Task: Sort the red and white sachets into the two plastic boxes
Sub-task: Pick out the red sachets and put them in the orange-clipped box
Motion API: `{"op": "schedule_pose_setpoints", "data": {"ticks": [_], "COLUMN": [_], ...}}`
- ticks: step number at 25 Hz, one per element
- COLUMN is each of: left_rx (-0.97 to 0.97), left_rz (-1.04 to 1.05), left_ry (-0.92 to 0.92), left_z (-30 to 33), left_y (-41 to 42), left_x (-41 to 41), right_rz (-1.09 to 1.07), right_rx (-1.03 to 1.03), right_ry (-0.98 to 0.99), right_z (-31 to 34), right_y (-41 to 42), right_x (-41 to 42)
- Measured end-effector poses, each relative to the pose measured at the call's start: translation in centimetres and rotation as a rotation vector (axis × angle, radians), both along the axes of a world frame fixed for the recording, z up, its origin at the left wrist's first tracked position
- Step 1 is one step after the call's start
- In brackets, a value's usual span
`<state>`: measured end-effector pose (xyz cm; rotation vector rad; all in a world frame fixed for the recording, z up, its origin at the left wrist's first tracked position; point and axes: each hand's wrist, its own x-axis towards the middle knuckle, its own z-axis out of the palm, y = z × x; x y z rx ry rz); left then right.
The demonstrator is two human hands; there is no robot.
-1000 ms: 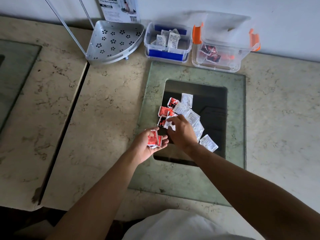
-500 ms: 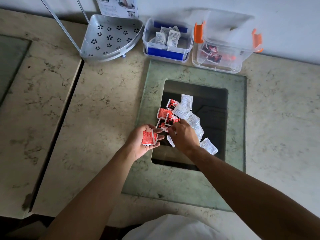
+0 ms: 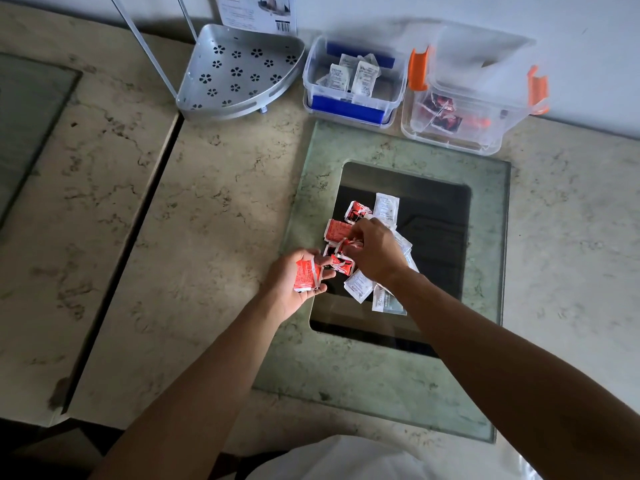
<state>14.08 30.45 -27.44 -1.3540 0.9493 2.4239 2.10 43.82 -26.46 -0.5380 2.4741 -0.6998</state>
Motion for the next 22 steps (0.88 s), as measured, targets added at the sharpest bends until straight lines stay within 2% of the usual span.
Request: {"op": "schedule_pose_setpoints", "data": {"ticks": [4,7,8,11,12,16,18,20,22], "left_rx": [-0.207,-0.197,-0.164,-0.053,-0.063,-0.231,-0.381,-0.748,-1.153], "left_rz": [0.012,-0.008,0.024,0.194,0.205,0.12,0.044,-0.205,-0.52], "left_ry": [-0.011,0.07,0.096,0.078,0.055,-0.029,-0.059,-0.056,0.03], "left_z": [0.1,0.6,0.5,0.5,0.4,0.6,0.5,0.1,-0.1], "left_y": [0.0,0.4,0.5,0.2,0.0,-0.8,-1.0,-1.3,-1.5], "left_x": [-0.9,-1.1,-1.0,-1.0,-0.9,-0.6,-1.2,-2.6,-4.7], "right_rz": [-0.267,-0.192,-0.162,-0.131,-0.071,0.097,0.12,0.097,-0.006], "right_rx": [-0.243,-0.271,-0.215,-0.033,0.021,0.17,0.188,0.162,0.099], "right_ry": [-0.224,-0.388,-0.354,-0.075,-0.018,-0.006,-0.005,-0.028,-0.06], "right_z": [1.6,2.3,2.1,0.6,0.2,-0.6,-0.5,-0.2,0.1], "right_y": [-1.1,-1.9,-2.1,-1.6,-1.2,-0.1,0.0,-0.1,0.2], "right_x": [-0.7,0.1,0.5,1.3,1.7,2.9,2.6,2.2,1.7]}}
